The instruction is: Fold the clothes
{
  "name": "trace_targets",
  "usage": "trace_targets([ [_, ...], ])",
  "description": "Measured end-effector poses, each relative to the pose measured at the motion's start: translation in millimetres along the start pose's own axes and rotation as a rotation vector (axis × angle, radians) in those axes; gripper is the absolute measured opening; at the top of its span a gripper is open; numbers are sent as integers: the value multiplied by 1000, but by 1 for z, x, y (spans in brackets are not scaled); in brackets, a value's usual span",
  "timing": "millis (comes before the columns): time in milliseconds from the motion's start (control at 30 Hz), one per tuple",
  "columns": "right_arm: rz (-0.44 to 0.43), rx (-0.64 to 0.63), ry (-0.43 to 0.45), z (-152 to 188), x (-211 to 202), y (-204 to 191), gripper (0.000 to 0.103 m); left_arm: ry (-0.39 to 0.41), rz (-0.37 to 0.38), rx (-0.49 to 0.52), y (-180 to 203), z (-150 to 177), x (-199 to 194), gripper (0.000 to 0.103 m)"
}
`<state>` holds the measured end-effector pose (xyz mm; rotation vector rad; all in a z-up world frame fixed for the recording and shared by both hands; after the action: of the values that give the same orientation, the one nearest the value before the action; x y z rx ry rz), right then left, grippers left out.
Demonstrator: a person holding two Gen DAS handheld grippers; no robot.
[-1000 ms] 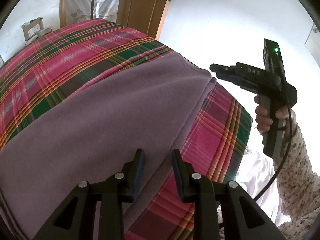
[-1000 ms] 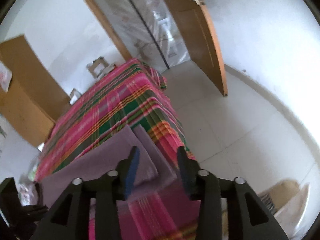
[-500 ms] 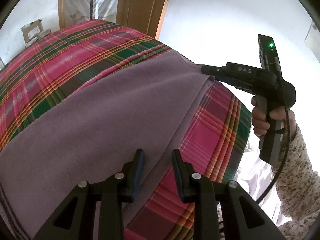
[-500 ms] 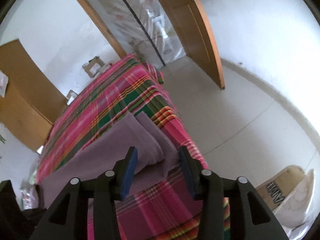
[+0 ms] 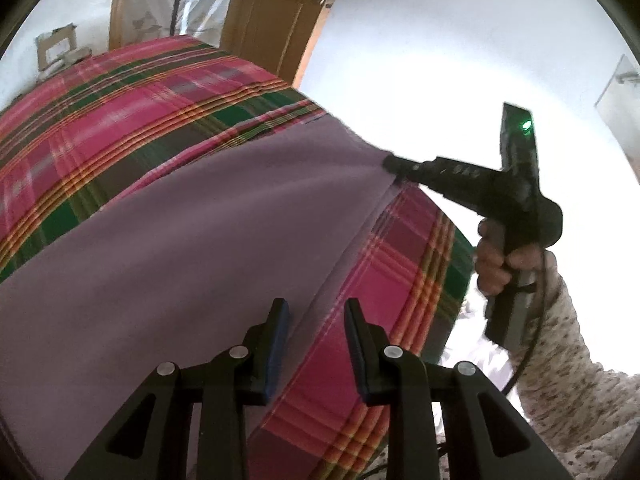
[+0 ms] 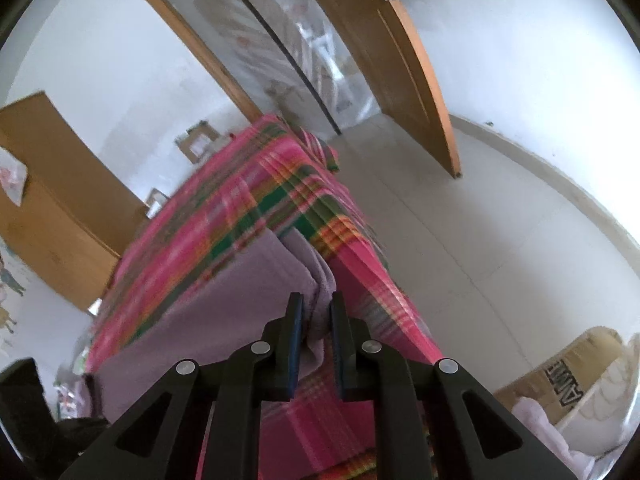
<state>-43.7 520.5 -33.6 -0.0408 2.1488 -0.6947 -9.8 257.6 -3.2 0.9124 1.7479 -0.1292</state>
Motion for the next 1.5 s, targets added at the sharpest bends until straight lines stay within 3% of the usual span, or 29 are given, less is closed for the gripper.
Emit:
trace_targets([
  [333,11,-9,15,-1,0,-1,14,-11,28,1,2,-1,10,29],
  [533,-21,-53,74,-5,-18,-16,14,1,47,-8,-1,2,9,29],
  [1033,-96,-148,190,-6,-67,-72,14,47,99,-8,-6,9,8,29],
  [1300,-107,-220,230,-5,-90,-109,14,75,62,43,2,14,9,32],
  [1500,-124,-262,240,1,-95,-133,14,85,82,40,-1,16,6,33],
])
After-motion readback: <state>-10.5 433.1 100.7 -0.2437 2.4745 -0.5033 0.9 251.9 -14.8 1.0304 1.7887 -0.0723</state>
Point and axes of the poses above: each gripper's, at about its wrist camera, not at the fingertips, and x roughly the way its jaws point, y to its right, z to its underside, the point moved 2 cm from there along x, roughly the way its jaws point, and after that the axes turned 8 degrees about -y, right-handed, at the moved point
